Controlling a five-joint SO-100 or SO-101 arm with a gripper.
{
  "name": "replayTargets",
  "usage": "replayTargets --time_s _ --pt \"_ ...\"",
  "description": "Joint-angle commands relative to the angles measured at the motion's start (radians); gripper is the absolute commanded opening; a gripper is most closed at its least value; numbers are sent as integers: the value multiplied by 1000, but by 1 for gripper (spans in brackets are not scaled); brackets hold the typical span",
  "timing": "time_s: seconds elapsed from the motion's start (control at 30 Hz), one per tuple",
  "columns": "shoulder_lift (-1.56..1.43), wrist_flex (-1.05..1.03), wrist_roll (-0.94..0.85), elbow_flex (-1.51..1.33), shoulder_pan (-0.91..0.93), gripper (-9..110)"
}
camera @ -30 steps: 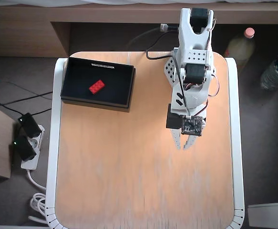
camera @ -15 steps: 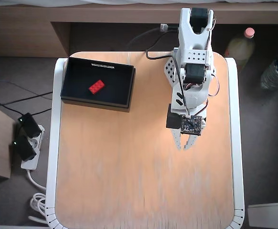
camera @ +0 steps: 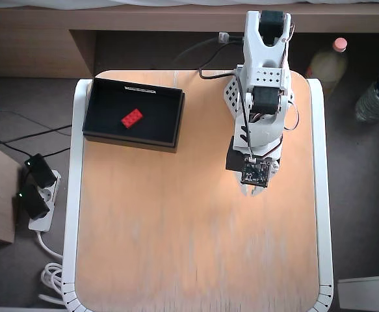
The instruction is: Grasp a lego block and put it in the bin.
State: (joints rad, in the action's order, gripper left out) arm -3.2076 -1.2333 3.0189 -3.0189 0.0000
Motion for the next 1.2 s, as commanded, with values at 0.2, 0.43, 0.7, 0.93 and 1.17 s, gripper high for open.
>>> replayTargets --time_s 0.2,0.43,0.7,0.93,1.17 --pt "-89 -103 -48 -155 9 0" --pt "-89 -103 -49 -155 9 0" --pt "-89 -103 -49 -155 9 0" --pt "-89 -103 -51 -155 9 0" --pt "-89 -103 -51 -155 9 0"
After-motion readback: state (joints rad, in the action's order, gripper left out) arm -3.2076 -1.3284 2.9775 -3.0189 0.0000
